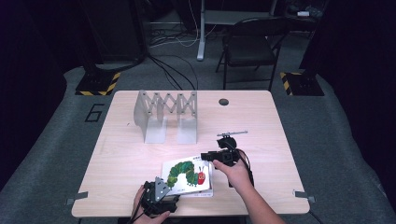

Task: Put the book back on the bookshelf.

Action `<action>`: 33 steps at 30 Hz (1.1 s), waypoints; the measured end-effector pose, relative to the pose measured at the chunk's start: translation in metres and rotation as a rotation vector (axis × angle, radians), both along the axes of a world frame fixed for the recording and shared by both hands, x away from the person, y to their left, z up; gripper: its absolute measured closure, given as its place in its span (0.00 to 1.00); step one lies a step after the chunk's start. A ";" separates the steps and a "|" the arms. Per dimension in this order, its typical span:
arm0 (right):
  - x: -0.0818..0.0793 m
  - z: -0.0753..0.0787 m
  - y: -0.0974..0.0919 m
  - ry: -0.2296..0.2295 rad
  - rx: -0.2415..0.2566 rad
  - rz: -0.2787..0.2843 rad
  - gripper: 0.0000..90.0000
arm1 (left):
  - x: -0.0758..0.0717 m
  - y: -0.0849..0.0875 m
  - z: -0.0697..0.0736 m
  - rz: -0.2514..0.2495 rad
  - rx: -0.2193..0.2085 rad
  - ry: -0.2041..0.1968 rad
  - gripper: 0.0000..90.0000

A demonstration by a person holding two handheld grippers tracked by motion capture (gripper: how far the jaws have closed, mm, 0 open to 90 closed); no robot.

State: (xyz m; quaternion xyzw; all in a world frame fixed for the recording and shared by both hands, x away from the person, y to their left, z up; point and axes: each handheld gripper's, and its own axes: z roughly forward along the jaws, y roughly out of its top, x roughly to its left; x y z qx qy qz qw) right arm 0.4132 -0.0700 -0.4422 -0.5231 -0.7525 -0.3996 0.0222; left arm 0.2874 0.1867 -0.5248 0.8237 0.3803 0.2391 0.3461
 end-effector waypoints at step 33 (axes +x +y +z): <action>0.016 -0.017 -0.002 0.048 -0.011 -0.002 0.49 | -0.005 0.002 -0.003 -0.060 0.020 -0.059 0.22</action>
